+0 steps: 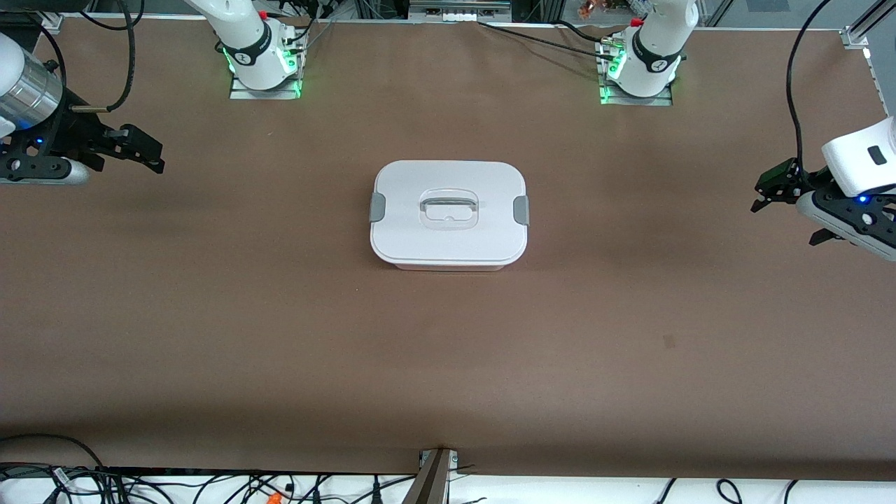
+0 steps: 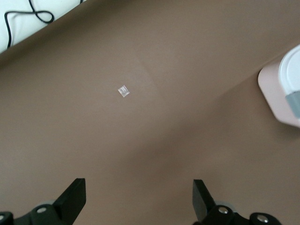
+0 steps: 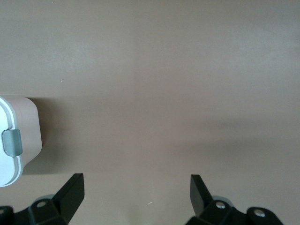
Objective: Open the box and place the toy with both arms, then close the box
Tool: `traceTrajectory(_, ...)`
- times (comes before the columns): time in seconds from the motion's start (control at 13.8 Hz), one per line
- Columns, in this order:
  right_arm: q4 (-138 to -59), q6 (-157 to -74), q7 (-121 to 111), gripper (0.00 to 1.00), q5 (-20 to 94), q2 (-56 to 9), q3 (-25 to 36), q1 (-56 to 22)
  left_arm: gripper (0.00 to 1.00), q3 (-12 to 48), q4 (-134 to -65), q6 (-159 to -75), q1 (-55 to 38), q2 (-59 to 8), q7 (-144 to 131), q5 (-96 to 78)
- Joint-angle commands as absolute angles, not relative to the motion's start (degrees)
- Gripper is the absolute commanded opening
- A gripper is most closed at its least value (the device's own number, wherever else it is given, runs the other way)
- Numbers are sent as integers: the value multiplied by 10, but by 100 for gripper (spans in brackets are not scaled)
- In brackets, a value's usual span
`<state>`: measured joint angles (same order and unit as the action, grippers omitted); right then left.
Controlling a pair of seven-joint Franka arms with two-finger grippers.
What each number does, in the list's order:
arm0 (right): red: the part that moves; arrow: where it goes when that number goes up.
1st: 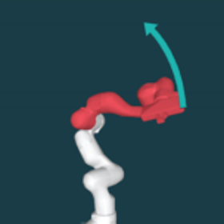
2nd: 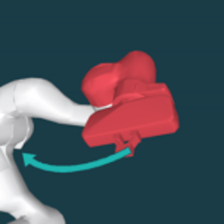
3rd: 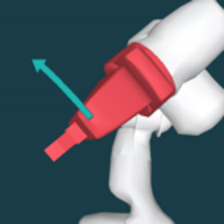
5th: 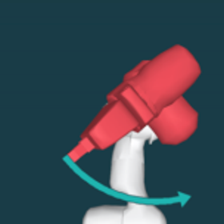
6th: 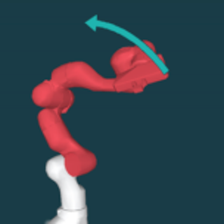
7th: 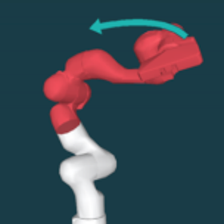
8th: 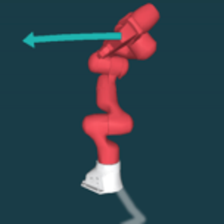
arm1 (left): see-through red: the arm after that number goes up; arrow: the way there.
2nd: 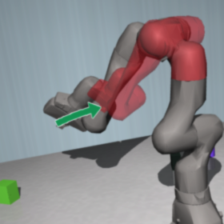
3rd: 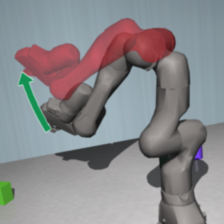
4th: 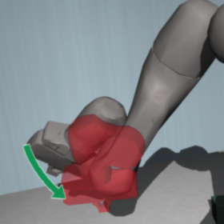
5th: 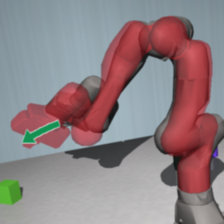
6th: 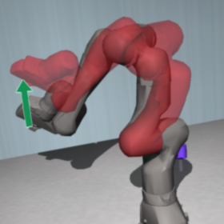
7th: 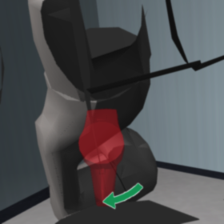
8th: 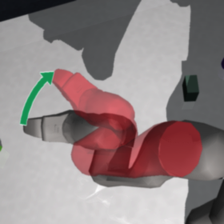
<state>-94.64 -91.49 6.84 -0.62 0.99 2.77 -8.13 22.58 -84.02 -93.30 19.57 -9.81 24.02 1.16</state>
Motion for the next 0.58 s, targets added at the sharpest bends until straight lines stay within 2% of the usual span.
traceTrajectory(0.0,-936,-903,64,100,-4,7,25,-76,100,137,-890,-927,116,-49,152,-5)
traceTrajectory(0.14,-936,-903,63,100,-4,7,25,-76,100,62,-921,-928,36,-20,95,-3)
traceTrajectory(0.36,-937,-903,64,100,-4,7,25,-76,100,12,-966,-936,-9,14,82,-6)
traceTrajectory(0.51,-936,-903,64,100,-4,7,26,-76,100,1,-985,-958,-18,25,82,-5)
